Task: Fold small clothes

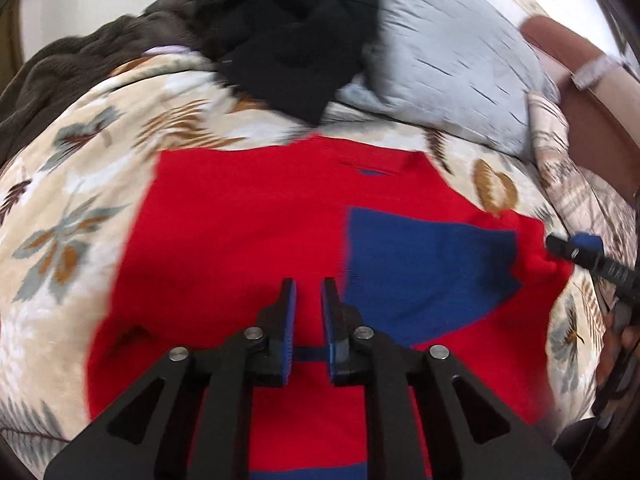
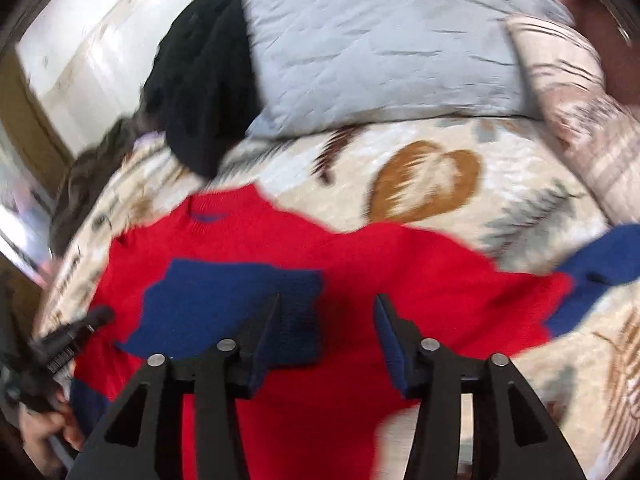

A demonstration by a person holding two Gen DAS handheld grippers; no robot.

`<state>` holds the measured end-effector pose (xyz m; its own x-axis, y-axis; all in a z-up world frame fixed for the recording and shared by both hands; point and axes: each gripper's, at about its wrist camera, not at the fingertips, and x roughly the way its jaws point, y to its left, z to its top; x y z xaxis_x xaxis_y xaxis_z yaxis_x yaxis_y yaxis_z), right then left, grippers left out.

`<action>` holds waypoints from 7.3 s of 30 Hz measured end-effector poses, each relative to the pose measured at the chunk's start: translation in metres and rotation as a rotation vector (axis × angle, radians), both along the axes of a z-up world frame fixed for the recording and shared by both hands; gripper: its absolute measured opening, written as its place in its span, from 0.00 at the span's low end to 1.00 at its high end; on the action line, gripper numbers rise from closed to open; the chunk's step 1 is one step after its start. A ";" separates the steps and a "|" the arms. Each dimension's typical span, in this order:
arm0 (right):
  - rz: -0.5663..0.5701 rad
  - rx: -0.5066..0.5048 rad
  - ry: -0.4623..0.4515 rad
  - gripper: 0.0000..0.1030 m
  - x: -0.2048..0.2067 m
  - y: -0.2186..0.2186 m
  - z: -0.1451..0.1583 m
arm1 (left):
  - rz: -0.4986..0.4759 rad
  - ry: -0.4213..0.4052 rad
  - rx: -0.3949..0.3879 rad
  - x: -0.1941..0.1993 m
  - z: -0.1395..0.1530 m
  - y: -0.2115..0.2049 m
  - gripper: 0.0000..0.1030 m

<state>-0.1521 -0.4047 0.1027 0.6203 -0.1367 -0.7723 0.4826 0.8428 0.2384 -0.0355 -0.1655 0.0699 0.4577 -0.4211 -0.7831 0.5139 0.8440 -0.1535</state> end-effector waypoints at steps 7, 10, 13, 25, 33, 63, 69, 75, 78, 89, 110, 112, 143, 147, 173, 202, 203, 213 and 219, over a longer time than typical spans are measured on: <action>-0.347 0.113 -0.036 0.57 -0.089 -0.115 -0.016 | -0.071 0.059 0.088 -0.014 -0.031 -0.048 0.12; -0.423 0.162 -0.073 0.63 -0.091 -0.137 -0.018 | -0.074 0.026 0.092 -0.017 -0.033 -0.050 0.14; -0.495 0.202 -0.050 0.66 -0.075 -0.155 -0.028 | -0.077 0.050 0.087 -0.014 -0.029 -0.048 0.14; -0.137 0.058 -0.304 0.08 -0.008 -0.052 0.032 | -0.096 0.109 -0.061 -0.017 0.002 0.020 0.19; 0.581 0.020 -0.181 0.32 0.102 0.156 0.005 | 0.039 0.177 -0.226 0.005 -0.006 0.067 0.28; 0.021 0.057 -0.145 0.08 0.060 -0.004 -0.015 | 0.142 0.114 -0.055 0.069 -0.033 0.071 0.00; -0.058 0.098 0.008 0.08 0.067 -0.028 -0.061 | 0.131 0.110 -0.046 0.067 -0.035 0.069 0.00; -0.068 0.092 -0.008 0.34 0.056 -0.026 -0.058 | 0.113 0.109 -0.074 0.064 -0.032 0.076 0.00; -0.040 0.109 -0.049 0.46 0.034 -0.008 -0.036 | 0.092 0.071 -0.053 0.053 -0.021 0.081 0.00; -0.019 0.091 0.109 0.48 0.028 0.028 -0.082 | 0.071 0.138 -0.067 0.040 -0.036 0.087 0.00; 0.190 0.054 -0.035 0.52 -0.134 0.183 -0.026 | 0.128 0.233 -0.168 -0.127 -0.003 0.168 0.25; 0.192 0.061 -0.016 0.52 -0.151 0.195 -0.029 | 0.149 0.249 -0.175 -0.142 -0.004 0.180 0.25; 0.068 0.183 0.188 0.71 -0.211 0.214 -0.096 | 0.225 0.224 -0.050 -0.194 -0.015 0.196 0.45; 0.075 0.210 0.153 0.38 -0.214 0.210 -0.093 | 0.266 0.288 -0.032 -0.186 -0.031 0.200 0.45; 0.189 0.119 -0.185 0.07 -0.198 0.185 0.015 | 0.202 0.152 -0.238 -0.199 0.024 0.199 0.06; 0.040 0.353 -0.205 0.07 0.016 0.039 0.007 | 0.229 0.137 -0.325 0.015 0.061 0.109 0.06; 0.031 0.371 -0.205 0.07 0.026 0.032 0.002 | 0.234 0.150 -0.333 0.027 0.058 0.106 0.06; -0.015 0.500 -0.172 0.36 0.057 -0.030 -0.049 | 0.307 0.253 -0.365 0.109 0.009 0.125 0.10; 0.079 0.430 -0.186 0.44 0.046 -0.041 -0.034 | 0.188 0.203 -0.356 0.113 0.015 0.123 0.26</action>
<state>-0.1065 -0.4457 0.0687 0.7494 0.2244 -0.6229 0.3365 0.6812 0.6502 0.0777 -0.0424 0.0852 0.4043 -0.6051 -0.6859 0.2865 0.7959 -0.5333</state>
